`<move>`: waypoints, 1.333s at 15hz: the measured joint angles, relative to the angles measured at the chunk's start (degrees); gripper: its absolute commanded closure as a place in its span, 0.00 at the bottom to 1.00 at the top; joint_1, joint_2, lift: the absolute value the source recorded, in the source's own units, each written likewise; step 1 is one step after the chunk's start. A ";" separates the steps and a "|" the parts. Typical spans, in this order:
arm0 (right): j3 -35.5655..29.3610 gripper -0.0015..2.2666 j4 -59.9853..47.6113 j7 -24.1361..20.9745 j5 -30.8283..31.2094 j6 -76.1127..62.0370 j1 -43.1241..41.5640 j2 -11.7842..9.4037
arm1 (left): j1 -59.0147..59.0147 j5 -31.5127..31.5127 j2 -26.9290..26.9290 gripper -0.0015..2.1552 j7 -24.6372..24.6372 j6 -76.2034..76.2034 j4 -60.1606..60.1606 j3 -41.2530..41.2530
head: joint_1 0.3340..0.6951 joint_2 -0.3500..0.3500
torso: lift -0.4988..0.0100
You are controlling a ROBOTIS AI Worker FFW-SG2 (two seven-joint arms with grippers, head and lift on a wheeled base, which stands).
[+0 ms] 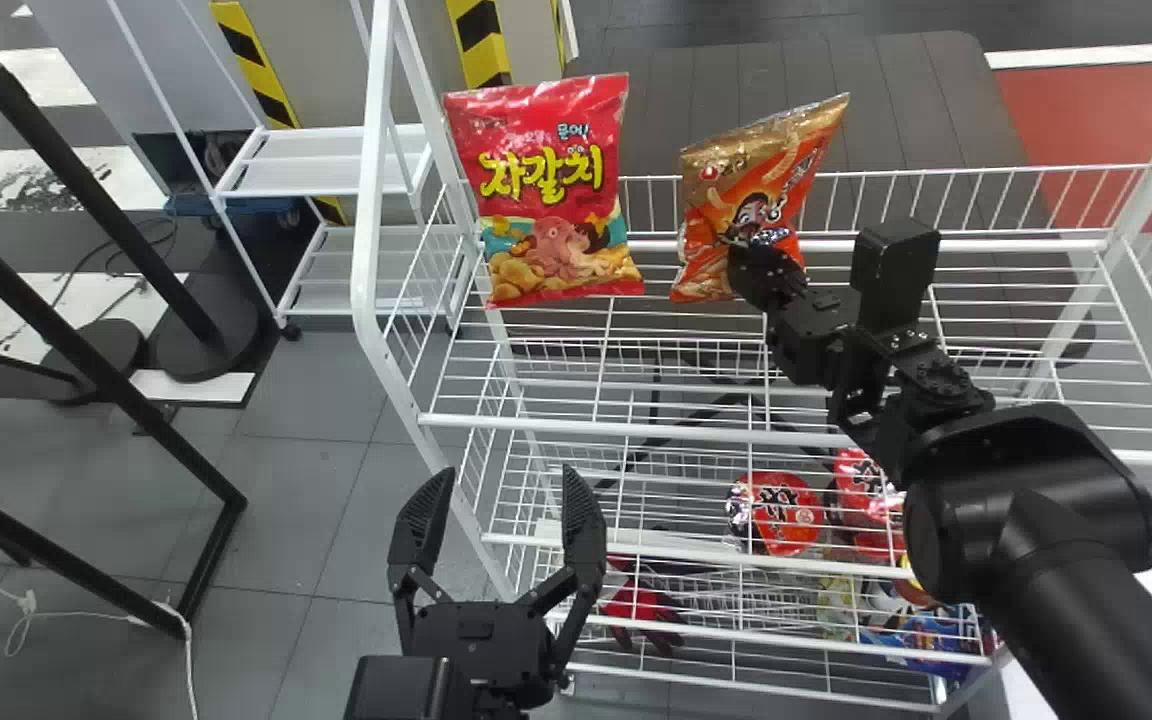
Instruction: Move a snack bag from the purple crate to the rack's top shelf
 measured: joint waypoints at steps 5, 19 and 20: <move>0.09 0.59 1.16 0.08 -1.63 -0.51 -0.45 0.00 | 0.38 -0.23 0.00 0.07 0.46 -0.84 0.06 -0.10 | 1.00 0.74 | 0.98; 0.60 0.02 0.69 0.15 -0.95 -1.43 1.01 0.00 | 0.89 -0.24 0.00 0.07 0.83 -2.17 0.36 0.15 | 1.00 0.75 | 0.98; 0.64 0.02 0.34 0.17 -0.70 -1.70 1.38 0.00 | 0.89 -0.24 0.00 0.07 0.88 -2.24 0.37 0.15 | 1.00 0.76 | 0.98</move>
